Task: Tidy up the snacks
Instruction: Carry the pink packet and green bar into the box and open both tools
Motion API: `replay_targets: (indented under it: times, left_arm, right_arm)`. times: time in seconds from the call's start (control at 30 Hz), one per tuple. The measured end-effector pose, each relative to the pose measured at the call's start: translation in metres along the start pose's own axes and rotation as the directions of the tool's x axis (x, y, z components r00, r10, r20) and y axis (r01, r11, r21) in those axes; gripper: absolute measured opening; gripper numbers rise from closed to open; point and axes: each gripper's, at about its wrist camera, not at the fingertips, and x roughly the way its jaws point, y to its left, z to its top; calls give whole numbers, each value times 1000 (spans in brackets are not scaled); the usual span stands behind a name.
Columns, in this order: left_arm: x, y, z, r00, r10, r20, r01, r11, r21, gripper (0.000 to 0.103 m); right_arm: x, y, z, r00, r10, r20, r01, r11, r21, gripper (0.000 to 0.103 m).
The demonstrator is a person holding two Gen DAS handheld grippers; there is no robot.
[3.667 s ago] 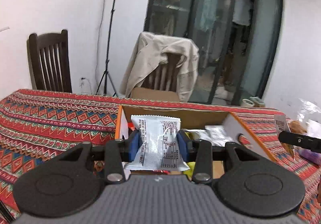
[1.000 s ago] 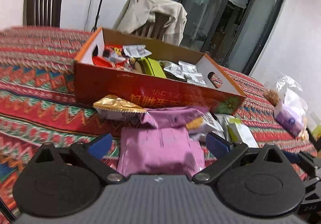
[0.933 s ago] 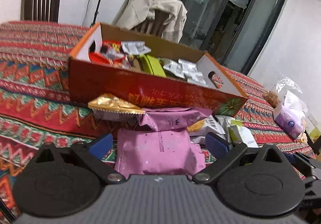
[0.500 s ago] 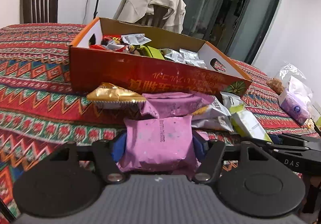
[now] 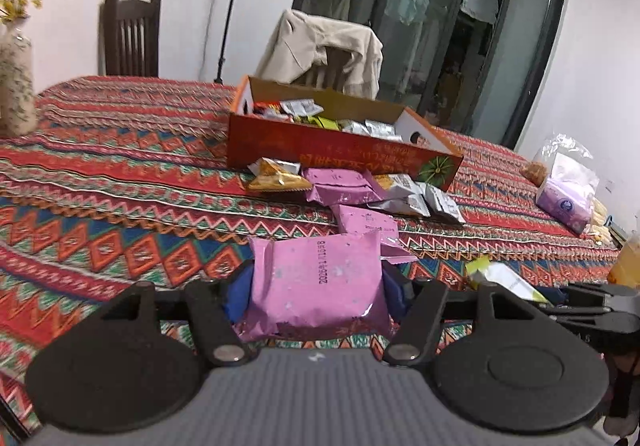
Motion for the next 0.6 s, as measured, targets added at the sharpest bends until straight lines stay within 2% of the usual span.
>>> replay_targets:
  times: [0.3, 0.5, 0.6]
  left_arm:
    - [-28, -10, -6, 999, -8, 31, 8, 1000, 8, 66]
    - [-23, -12, 1, 999, -23, 30, 23, 1000, 16, 66]
    - [-12, -10, 18, 997, -58, 40, 57, 998, 22, 66]
  right_arm:
    - [-37, 13, -17, 999, 6, 42, -6, 1000, 0, 39]
    - [-44, 8, -20, 999, -8, 52, 7, 1000, 17, 39]
    - [-46, 2, -13, 997, 38, 69, -41, 998, 48, 39]
